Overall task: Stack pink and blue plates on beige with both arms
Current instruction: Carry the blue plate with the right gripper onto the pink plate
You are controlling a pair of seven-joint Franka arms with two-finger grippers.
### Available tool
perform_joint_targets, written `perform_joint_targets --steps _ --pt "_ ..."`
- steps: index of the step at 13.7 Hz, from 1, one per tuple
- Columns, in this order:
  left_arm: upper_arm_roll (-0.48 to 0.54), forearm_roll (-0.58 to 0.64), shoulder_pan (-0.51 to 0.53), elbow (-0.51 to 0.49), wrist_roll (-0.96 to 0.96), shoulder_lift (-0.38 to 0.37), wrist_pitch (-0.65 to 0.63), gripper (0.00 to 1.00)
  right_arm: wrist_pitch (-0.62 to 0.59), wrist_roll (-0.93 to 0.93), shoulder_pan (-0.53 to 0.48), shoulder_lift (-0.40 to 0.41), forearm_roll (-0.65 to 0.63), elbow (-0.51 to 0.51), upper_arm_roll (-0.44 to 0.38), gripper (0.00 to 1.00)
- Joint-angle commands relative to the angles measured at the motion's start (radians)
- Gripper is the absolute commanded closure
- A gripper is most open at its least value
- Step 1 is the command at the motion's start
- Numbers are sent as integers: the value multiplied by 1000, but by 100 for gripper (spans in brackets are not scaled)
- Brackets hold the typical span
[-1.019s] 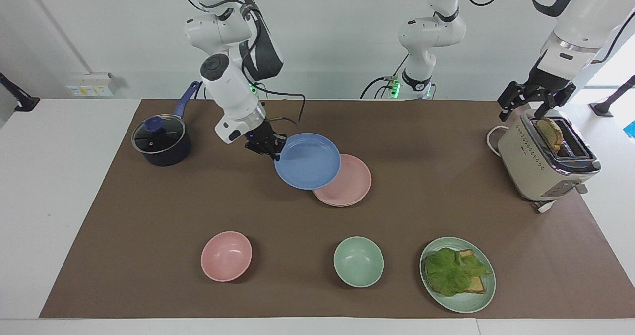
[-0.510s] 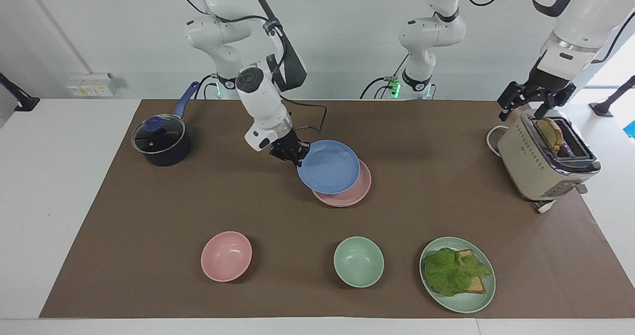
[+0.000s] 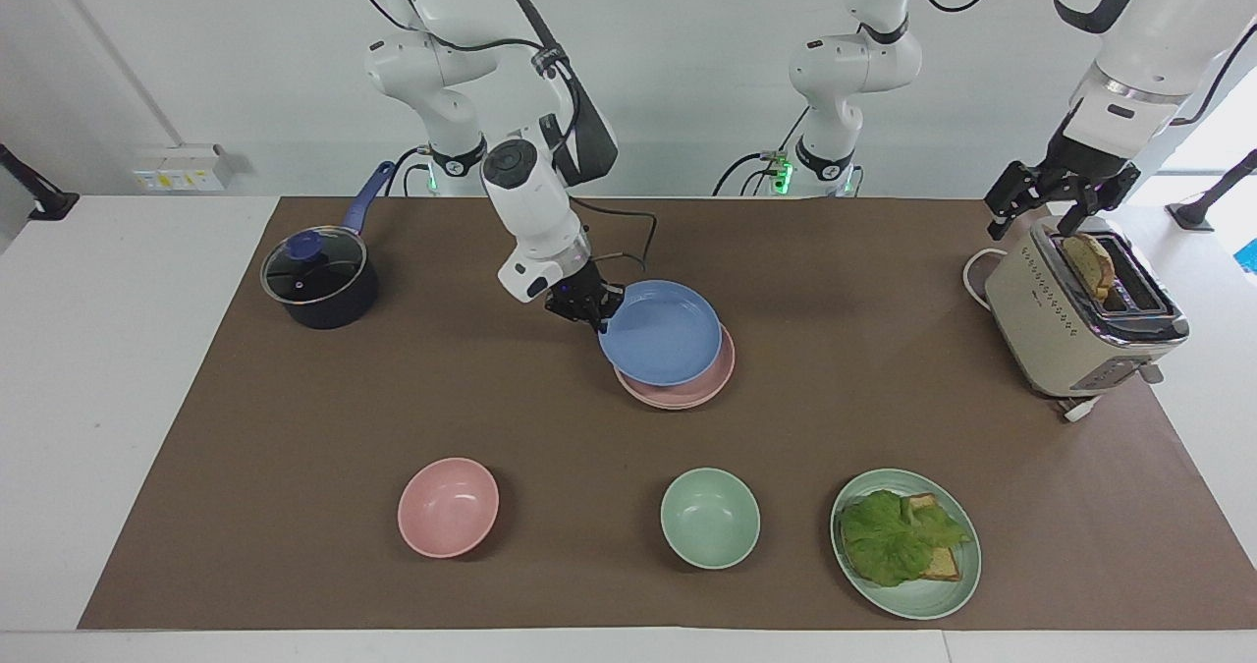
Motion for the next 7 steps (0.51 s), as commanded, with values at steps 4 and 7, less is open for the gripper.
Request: perform_joint_targets --steps 4,7 --pt "-6 12 7 3 -11 -2 -13 0 47 -2 2 16 24 4 3 100" --pt "-5 12 7 3 -11 -2 -13 0 49 -10 2 16 87 4 8 100"
